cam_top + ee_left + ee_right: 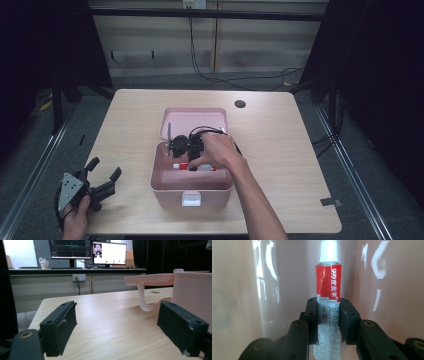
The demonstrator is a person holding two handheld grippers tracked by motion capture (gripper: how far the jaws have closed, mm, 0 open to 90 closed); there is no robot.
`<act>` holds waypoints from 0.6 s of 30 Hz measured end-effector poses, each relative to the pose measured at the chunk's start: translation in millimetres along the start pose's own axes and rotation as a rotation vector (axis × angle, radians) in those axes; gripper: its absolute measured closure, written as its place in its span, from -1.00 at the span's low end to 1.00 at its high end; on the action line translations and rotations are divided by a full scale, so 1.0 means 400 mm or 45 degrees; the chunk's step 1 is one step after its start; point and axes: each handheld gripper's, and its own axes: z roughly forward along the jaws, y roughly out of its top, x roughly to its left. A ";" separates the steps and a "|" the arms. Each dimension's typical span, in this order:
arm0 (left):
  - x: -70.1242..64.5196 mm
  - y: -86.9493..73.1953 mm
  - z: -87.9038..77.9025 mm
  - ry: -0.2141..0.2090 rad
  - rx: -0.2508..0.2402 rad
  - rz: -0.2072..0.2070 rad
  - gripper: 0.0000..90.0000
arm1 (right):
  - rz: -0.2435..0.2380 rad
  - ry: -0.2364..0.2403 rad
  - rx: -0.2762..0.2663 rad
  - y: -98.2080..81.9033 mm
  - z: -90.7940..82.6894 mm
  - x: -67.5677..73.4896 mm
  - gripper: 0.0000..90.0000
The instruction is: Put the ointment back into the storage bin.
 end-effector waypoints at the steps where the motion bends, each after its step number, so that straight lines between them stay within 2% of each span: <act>1: 0.001 0.000 0.000 0.004 0.000 0.006 -0.66 | -0.004 -0.002 0.006 0.001 0.005 0.000 0.58; 7: 0.001 0.000 0.000 0.002 0.000 0.006 -0.66 | -0.013 0.019 0.017 0.012 0.025 -0.004 0.58; 18: 0.001 0.000 -0.001 -0.002 0.005 0.003 -0.66 | -0.013 0.001 0.034 0.015 0.047 -0.002 0.58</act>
